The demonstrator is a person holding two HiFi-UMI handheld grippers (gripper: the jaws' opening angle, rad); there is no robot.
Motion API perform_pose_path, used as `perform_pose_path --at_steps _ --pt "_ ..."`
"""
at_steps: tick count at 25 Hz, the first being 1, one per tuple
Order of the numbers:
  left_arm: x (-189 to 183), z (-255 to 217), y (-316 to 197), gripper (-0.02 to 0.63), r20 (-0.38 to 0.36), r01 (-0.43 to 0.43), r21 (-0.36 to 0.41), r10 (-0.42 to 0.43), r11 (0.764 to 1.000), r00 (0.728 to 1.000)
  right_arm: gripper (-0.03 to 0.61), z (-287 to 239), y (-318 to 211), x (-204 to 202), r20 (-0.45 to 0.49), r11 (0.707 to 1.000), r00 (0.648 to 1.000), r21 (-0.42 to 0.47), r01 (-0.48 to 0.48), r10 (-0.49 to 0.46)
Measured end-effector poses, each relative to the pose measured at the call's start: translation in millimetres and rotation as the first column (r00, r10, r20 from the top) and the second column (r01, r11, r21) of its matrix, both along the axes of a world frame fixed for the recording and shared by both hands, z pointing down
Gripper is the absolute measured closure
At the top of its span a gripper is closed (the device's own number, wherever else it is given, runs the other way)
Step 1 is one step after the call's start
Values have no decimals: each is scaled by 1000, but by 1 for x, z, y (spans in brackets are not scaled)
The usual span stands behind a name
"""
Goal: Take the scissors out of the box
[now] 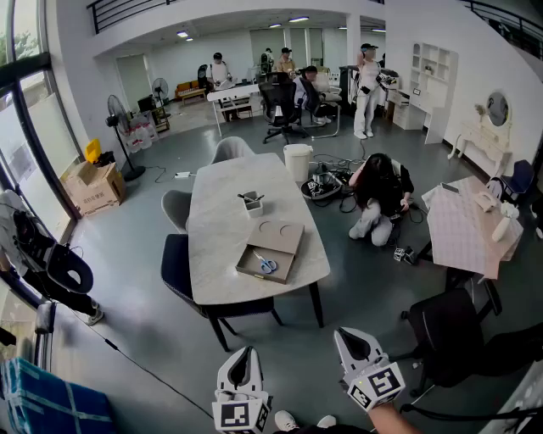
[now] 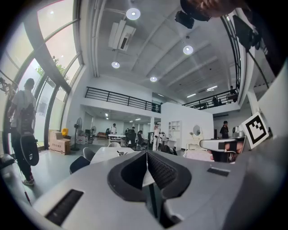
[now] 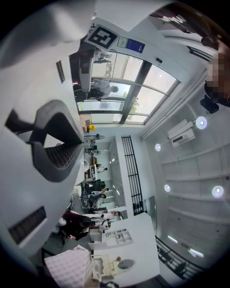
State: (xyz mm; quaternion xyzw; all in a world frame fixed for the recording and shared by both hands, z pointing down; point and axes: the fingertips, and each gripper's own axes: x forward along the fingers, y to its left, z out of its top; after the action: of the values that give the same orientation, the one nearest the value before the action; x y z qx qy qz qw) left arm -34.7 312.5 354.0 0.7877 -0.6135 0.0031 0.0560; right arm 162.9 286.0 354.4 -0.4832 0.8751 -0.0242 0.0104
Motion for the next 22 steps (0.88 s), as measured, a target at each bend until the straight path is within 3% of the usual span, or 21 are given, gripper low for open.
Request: perform_pose_path --at_steps 12,22 --pt "-6 2 -6 597 7 -15 2 15 1000 1000 583 2 -5 -11 -6 1000 1000 9 4 -4" --pt "-21 9 -14 597 1 -33 -39 33 999 999 583 -1 -13 -27 5 999 1000 31 -10 10"
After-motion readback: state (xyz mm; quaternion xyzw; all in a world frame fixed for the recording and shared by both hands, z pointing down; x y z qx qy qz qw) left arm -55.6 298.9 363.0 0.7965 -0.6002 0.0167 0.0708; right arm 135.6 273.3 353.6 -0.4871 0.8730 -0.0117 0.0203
